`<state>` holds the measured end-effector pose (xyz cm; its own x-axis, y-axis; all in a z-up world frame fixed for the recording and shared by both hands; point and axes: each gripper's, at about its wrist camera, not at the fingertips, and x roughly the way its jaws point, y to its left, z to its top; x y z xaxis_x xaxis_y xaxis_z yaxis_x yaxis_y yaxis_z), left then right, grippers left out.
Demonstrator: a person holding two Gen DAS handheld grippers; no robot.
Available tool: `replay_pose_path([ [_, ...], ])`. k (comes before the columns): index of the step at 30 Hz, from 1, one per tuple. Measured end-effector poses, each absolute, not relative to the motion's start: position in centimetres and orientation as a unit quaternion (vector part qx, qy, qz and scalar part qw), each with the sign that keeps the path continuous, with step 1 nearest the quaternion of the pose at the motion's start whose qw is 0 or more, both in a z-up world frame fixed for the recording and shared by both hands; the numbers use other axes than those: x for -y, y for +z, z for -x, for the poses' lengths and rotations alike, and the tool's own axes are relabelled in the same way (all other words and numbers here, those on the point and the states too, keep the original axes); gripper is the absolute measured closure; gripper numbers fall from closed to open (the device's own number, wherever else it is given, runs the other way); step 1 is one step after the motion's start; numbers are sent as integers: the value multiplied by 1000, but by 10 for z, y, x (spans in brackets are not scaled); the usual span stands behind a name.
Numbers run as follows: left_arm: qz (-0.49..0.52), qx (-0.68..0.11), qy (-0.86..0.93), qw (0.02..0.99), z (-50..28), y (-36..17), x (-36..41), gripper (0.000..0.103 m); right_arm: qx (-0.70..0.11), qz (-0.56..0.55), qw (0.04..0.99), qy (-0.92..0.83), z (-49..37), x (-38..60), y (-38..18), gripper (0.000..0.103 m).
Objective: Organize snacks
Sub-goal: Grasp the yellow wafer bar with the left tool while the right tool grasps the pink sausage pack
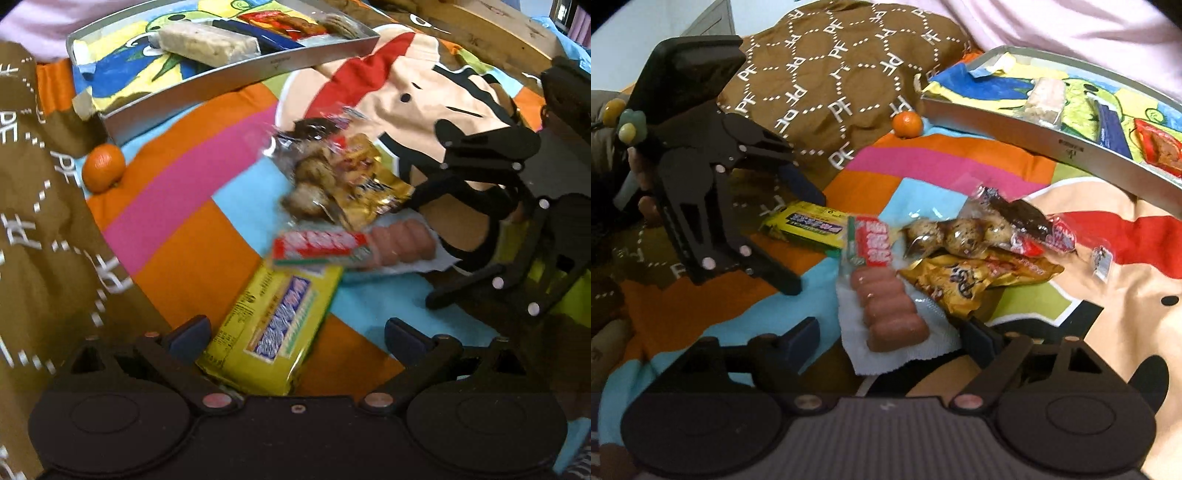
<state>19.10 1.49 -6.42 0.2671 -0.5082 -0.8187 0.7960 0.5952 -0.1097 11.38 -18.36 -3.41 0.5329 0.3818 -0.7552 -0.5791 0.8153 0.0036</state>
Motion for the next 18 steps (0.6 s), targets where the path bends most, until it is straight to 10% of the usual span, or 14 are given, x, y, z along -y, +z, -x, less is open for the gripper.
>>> replay_pose_path([
  [18, -120, -458, -339, 813, -188, -58, -2, 16, -383, 82, 886, 247, -101, 177, -34, 15],
])
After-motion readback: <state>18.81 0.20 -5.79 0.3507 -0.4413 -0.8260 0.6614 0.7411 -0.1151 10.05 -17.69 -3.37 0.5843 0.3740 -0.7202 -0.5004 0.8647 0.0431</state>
